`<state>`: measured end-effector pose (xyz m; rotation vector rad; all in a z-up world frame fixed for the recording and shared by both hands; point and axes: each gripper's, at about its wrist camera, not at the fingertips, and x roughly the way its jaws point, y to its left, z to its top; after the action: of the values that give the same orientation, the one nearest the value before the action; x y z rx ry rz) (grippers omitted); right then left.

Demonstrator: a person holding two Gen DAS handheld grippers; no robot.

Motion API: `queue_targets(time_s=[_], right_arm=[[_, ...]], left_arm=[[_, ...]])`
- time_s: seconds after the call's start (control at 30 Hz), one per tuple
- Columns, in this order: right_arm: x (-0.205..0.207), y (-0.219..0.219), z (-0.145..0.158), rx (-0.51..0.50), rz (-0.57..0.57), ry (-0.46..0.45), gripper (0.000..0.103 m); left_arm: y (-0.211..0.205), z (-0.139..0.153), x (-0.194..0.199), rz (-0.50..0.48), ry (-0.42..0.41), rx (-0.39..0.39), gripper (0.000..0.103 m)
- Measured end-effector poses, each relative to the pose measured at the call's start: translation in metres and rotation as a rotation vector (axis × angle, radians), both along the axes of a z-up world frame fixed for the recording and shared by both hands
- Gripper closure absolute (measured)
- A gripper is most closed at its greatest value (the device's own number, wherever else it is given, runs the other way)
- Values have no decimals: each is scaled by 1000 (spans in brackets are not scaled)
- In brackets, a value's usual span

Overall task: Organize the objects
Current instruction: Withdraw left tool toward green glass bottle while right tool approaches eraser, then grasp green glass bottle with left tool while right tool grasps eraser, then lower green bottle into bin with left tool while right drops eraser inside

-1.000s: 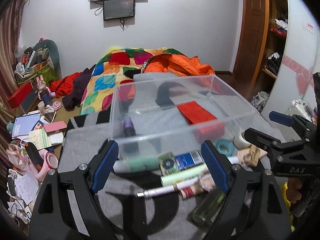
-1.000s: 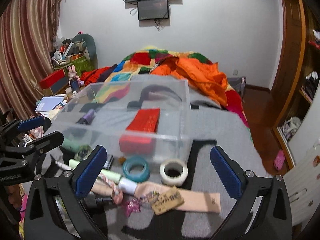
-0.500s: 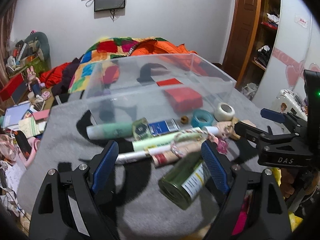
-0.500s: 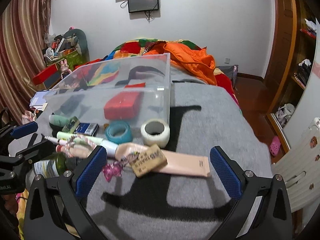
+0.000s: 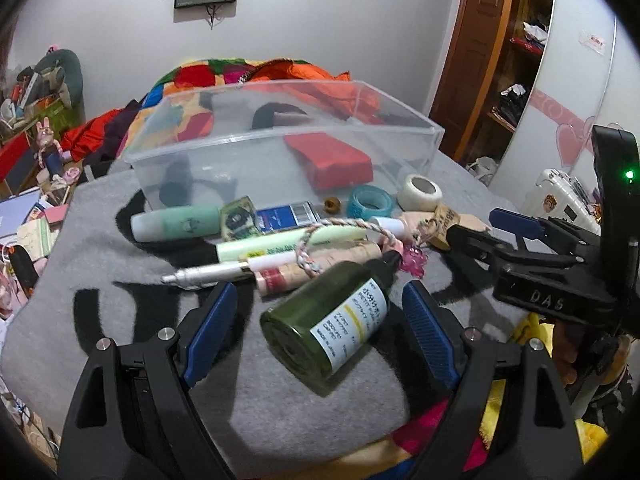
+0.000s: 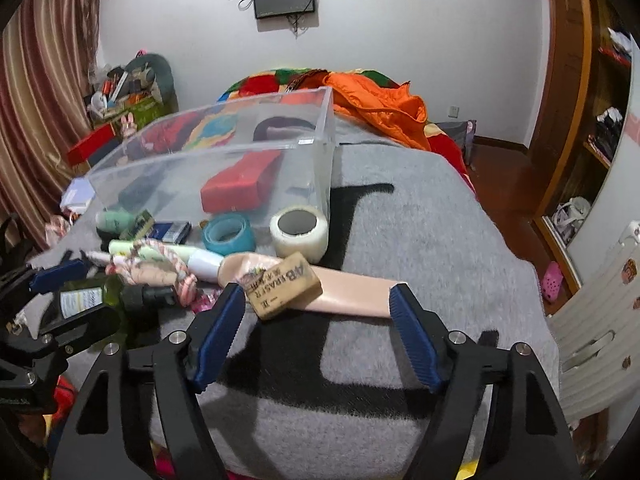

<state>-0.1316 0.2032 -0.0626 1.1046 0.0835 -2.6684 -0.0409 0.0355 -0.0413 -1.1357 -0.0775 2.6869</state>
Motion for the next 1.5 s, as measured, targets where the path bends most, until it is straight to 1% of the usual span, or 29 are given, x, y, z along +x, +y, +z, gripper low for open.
queue_targets(time_s=[0.03, 0.1, 0.13, 0.2, 0.23, 0.3, 0.37, 0.43, 0.53, 0.6, 0.63, 0.67, 0.7, 0.77, 0.9, 1.1, 1.37, 1.5], right_arm=[[0, -3, -2, 18, 6, -3, 32], [-1, -7, -6, 51, 14, -2, 32], [-1, -9, -8, 62, 20, 0, 32], [-2, -11, -9, 74, 22, 9, 32], [-2, -12, -9, 81, 23, 14, 32], [-3, -12, -8, 85, 26, 26, 37], [-3, -13, -7, 84, 39, 32, 44], [-5, -15, -6, 83, 47, 37, 46], [-7, -18, -8, 90, 56, 35, 46], [-8, -19, -10, 94, 62, 34, 50], [-7, -19, -10, 95, 68, 38, 54], [-7, -20, -10, 94, 72, 40, 63], [-6, -20, -9, 97, 73, 41, 64], [-6, -19, -8, 98, 71, 38, 64], [-3, -13, -6, 63, 64, 22, 64], [0, -5, 4, 45, 46, 33, 64], [7, -13, 37, -4, 103, 105, 64], [8, -21, 46, -5, 133, 130, 64]], left_arm=[[0, -2, -1, 3, -5, 3, 19], [-1, -4, -2, 11, -8, 11, 26], [-2, -4, -3, 15, -11, 23, 28], [-3, -3, -4, 13, -14, 45, 39], [-4, -3, -4, 9, -14, 56, 39], [-2, -2, -2, 8, -4, 52, 39], [0, -2, 1, 3, 5, 42, 39], [0, -1, 3, 4, 8, 47, 39], [-3, 2, 5, 11, 14, 58, 39], [-5, 4, 6, 18, 19, 61, 39], [-7, 6, 7, 22, 24, 63, 39], [-8, 7, 8, 28, 28, 62, 39], [-9, 8, 8, 32, 30, 62, 39], [-12, 11, 8, 40, 34, 67, 39], [-17, 18, 10, 55, 52, 73, 39], [-22, 28, 8, 71, 80, 74, 39], [-28, 51, 6, 92, 143, 65, 39], [-31, 60, 2, 104, 166, 65, 39]])
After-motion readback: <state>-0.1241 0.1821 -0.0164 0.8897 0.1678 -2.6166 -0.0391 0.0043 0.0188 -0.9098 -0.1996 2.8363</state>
